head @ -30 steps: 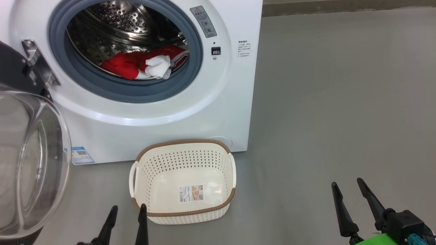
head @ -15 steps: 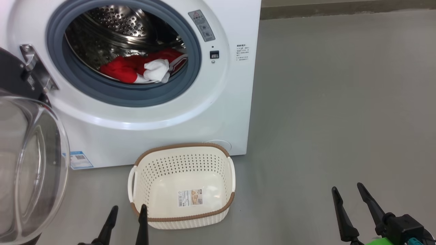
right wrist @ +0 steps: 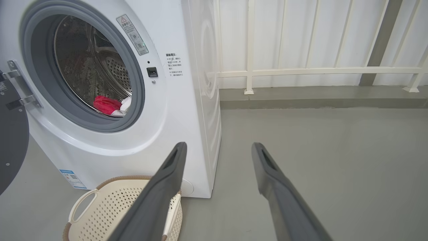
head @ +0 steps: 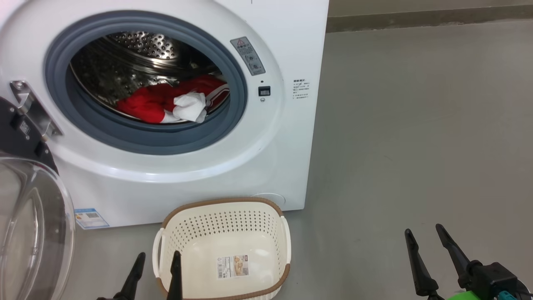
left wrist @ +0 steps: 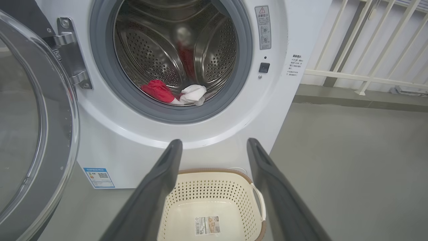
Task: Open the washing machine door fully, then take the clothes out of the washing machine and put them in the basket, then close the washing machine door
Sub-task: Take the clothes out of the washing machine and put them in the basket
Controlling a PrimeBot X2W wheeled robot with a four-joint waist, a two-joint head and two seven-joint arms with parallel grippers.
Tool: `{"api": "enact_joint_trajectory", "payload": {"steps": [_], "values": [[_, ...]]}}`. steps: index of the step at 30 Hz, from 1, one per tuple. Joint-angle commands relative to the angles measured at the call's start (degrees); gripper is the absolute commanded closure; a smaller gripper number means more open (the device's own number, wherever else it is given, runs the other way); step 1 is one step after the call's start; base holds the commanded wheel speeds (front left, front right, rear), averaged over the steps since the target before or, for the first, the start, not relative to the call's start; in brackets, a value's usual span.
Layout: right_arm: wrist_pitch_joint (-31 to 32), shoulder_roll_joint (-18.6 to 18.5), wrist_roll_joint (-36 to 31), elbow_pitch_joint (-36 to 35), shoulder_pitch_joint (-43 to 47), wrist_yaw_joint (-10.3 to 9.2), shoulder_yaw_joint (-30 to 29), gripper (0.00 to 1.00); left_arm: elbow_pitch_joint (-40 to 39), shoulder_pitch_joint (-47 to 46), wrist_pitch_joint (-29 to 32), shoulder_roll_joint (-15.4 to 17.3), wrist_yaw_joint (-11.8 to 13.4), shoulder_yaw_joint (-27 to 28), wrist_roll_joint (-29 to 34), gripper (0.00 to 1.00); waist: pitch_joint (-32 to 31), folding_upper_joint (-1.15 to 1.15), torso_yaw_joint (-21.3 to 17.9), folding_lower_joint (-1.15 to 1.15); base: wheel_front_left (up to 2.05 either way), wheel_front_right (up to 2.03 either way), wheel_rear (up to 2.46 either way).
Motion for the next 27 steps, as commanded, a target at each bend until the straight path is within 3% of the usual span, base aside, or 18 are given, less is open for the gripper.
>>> {"api": "enact_joint_trajectory", "payload": {"steps": [1,27], "values": [[-0.37,-0.73,-0.43,-1.31,-1.31,0.19,1.44,0.00,-1.33,-2.29,-0.34,0.40,0.47,1.62,0.11,0.00,0.05,0.00,0.00,0.00,0.46,-0.46,0.00],[-0.37,-0.73,-1.31,-1.29,-1.58,0.19,1.62,0.00,-1.14,-2.90,0.03,0.92,1.59,0.59,0.05,0.00,0.46,0.00,-0.02,0.00,0.02,-0.02,0.00]]}}
